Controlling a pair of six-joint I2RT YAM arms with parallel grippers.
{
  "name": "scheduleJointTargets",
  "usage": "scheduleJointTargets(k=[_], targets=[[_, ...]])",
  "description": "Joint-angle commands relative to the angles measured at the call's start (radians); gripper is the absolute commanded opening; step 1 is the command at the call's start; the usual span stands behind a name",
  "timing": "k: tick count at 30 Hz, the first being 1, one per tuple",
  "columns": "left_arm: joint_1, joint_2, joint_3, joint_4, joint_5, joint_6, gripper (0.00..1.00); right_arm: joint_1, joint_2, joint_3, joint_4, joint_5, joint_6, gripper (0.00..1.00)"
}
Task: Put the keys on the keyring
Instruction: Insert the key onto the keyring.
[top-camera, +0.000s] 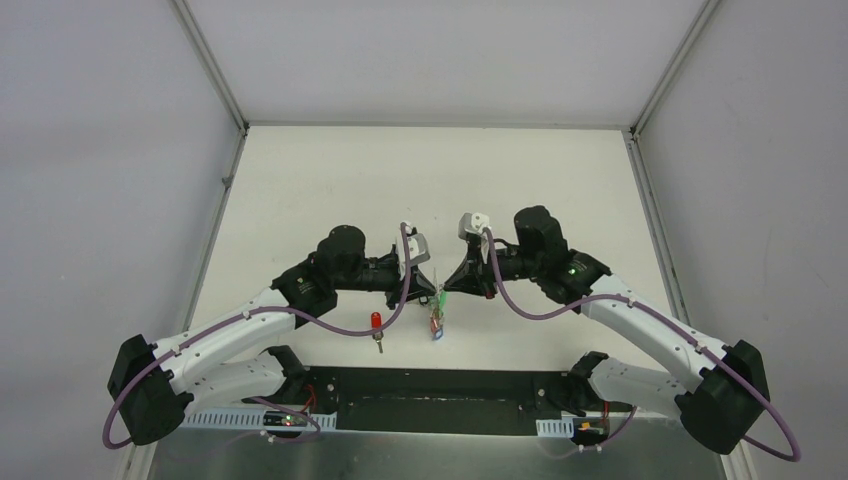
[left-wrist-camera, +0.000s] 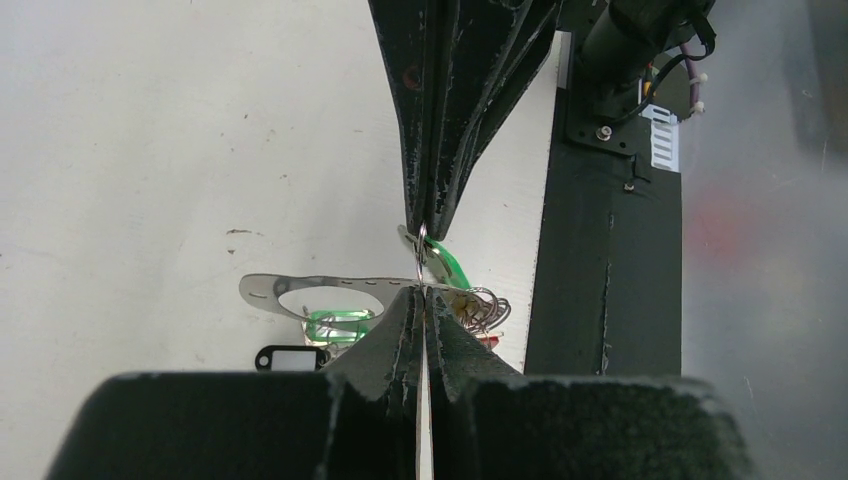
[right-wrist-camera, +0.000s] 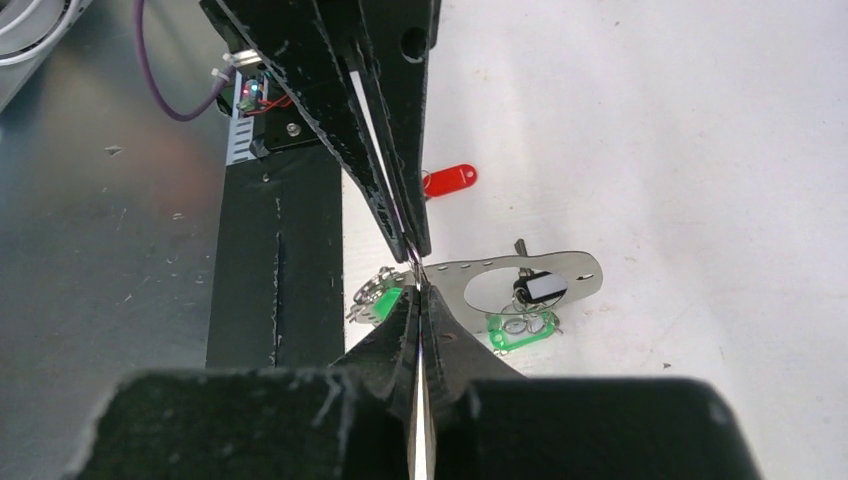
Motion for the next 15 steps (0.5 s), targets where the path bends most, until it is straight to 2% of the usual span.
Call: scheduleJointTargets(k=[1,15], targets=[[-0.016,-0.022,0.03,0.048,0.003,0.014,0.0,0.006,0.0,0.053,-0.01,0.079,-0.014,0.0],[-0.021,-0.03,0.028,0.043,-0.008,0.013,0.0,0.007,0.015,0.049,-0.017,0.09,0.009,0.0]])
